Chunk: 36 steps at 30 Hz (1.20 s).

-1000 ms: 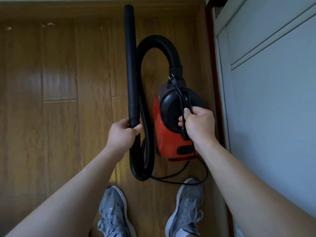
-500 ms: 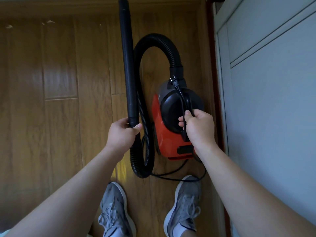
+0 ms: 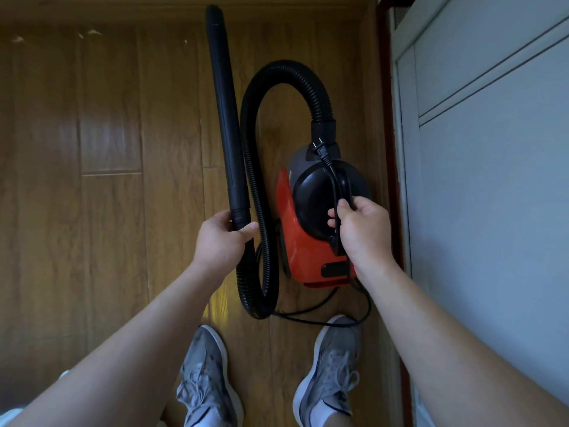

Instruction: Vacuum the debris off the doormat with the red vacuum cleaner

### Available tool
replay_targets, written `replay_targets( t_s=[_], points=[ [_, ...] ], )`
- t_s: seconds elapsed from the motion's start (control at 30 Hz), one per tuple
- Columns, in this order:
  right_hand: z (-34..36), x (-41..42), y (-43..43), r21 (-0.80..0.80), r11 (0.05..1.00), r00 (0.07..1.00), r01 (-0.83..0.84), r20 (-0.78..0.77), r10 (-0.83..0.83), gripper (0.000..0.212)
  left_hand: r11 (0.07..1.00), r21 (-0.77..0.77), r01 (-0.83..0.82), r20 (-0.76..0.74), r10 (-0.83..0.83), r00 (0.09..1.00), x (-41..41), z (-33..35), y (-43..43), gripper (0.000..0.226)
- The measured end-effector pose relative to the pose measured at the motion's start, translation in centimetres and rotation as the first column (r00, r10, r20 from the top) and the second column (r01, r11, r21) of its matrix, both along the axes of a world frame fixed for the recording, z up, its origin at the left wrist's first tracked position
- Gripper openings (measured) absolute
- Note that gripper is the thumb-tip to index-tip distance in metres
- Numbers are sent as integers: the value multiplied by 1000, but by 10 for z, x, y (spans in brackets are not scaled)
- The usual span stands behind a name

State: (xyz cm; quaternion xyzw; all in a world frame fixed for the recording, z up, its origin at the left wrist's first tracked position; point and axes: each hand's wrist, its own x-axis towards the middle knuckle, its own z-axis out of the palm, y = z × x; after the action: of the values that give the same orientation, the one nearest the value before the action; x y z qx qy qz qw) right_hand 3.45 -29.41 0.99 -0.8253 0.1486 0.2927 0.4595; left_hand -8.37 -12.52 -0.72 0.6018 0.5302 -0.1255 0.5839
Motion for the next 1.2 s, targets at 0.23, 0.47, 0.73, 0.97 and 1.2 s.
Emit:
replay_targets(
  t_s=[0.23, 0.47, 0.73, 0.97, 1.2],
  points=[
    [-3, -3, 2, -8, 1000, 1000, 25, 14, -25, 17, 999, -4, 36, -4, -36, 999, 1, -11, 6, 44],
    [-11, -6, 2, -5, 998, 998, 56, 41, -55, 21, 997, -12, 78, -43, -79, 996, 4, -23, 14, 58],
    [-14, -7, 2, -12, 998, 996, 62, 58, -62, 24, 998, -4, 62, -43, -62, 997, 3, -27, 21, 67],
    [-5, -7, -1, -18, 999, 998, 43, 50, -42, 17, 995, 35, 90, -58, -88, 994, 2, -18, 19, 75],
    [13, -6, -7, -59, 998, 999, -25, 21, 26, 43, 989, 105, 107, -90, -98, 991, 1, 3, 15, 93]
  ],
)
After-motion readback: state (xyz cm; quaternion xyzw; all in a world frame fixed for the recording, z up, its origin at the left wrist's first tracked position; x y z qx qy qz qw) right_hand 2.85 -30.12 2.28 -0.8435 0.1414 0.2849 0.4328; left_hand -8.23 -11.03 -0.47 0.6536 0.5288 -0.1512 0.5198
